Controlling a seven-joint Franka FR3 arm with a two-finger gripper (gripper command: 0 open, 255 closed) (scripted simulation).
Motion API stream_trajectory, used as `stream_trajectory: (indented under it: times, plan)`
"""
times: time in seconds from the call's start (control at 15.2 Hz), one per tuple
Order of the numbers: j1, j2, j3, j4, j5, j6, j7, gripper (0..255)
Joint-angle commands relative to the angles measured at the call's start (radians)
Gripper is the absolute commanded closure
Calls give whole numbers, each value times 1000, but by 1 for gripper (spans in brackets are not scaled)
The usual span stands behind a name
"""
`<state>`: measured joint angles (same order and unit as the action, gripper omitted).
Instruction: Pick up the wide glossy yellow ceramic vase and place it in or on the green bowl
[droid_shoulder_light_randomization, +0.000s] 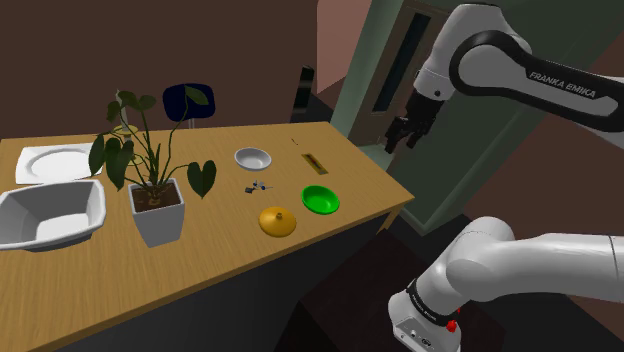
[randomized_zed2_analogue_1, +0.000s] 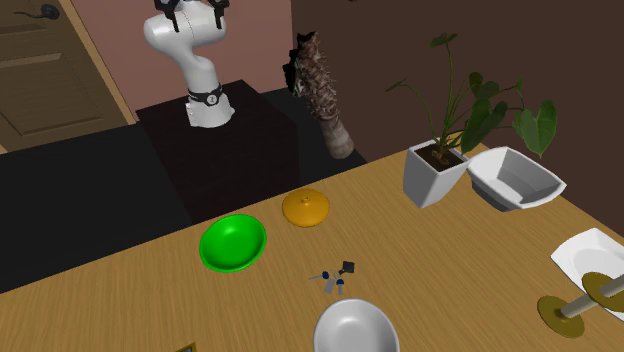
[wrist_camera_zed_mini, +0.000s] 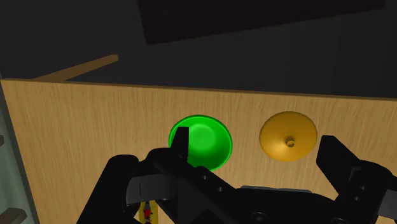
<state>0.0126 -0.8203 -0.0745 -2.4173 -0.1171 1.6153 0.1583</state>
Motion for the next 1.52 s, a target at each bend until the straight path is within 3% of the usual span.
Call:
stream_trajectory:
  times: [0.0, 0.73, 1.45]
  plan:
    - [0, 0, 0, 0, 0, 0, 0, 0]
    - [36, 273, 35, -121, 26, 384, 78, 0]
    - [63, 684, 72, -65, 31, 729, 152, 0]
